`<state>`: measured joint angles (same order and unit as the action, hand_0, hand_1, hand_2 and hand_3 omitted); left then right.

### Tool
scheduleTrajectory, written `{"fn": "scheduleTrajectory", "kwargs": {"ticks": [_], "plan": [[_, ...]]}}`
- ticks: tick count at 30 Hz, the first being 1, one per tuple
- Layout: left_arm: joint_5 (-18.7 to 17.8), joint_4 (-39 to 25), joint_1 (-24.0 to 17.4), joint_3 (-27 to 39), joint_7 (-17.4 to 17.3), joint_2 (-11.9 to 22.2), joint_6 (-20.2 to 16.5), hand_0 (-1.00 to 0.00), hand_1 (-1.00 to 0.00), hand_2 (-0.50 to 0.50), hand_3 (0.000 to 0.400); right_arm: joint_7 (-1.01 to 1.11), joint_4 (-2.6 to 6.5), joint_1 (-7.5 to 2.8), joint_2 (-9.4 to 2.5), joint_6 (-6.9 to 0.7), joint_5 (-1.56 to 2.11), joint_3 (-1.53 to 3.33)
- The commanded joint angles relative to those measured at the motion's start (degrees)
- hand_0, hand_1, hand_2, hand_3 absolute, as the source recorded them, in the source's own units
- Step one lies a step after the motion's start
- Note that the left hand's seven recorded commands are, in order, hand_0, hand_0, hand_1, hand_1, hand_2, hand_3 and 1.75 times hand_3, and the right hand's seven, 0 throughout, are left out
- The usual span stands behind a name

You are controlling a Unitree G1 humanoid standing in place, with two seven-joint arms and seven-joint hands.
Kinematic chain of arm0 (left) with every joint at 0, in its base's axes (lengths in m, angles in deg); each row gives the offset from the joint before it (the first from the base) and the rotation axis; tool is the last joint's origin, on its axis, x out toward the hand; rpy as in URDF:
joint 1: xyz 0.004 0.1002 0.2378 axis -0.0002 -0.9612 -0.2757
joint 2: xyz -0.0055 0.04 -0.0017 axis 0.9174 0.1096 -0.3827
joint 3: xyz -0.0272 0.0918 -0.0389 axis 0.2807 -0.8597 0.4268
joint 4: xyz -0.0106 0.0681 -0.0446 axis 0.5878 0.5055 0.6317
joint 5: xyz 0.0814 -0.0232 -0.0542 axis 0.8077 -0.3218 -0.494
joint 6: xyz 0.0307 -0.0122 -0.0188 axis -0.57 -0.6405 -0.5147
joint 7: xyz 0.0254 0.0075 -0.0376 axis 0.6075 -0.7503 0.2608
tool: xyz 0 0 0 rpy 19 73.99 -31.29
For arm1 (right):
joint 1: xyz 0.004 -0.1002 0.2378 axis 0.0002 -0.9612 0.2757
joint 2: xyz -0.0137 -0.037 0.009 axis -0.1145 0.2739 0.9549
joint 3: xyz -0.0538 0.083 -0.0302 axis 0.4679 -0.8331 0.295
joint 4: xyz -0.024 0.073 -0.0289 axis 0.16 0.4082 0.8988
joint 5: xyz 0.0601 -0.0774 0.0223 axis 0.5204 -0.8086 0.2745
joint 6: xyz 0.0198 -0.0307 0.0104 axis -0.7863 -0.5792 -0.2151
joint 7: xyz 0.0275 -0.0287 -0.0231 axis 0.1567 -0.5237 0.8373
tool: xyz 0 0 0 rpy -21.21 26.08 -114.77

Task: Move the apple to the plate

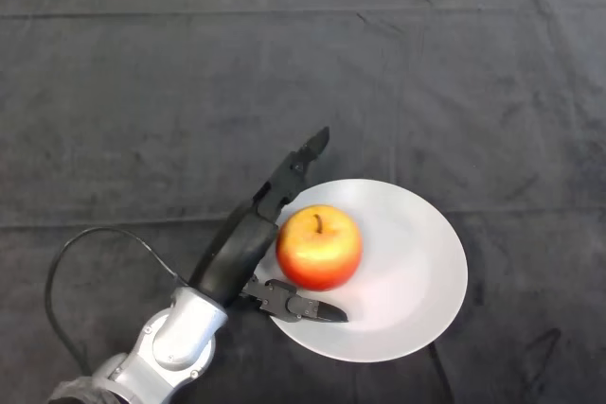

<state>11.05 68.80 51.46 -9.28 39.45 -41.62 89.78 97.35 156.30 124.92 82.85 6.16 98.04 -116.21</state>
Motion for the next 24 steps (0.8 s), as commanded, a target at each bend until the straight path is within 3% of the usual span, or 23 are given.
{"fn": "scheduleTrajectory", "kwargs": {"ticks": [1, 11, 24], "plan": [[-1.5, -2.6, -1.1, 2.2, -0.2, 2.5, 1.7, 0.0, 0.0, 0.0, 0.0, -0.12, -0.38, 0.46, 1.09, 0.23, 1.03, -0.86], [-6.3, -3.0, -2.9, 7.5, -2.8, 4.7, 3.7, 0.0, 0.0, 0.0, 0.0, -0.11, -0.39, 0.45, 1.09, 0.24, 1.02, -0.85], [-16.5, 1.0, -5.3, 16.8, -10.5, 10.4, 7.1, 0.0, 0.0, 0.0, 0.0, -0.1, -0.36, 0.46, 1.1, 0.24, 1.01, -0.85]]}}
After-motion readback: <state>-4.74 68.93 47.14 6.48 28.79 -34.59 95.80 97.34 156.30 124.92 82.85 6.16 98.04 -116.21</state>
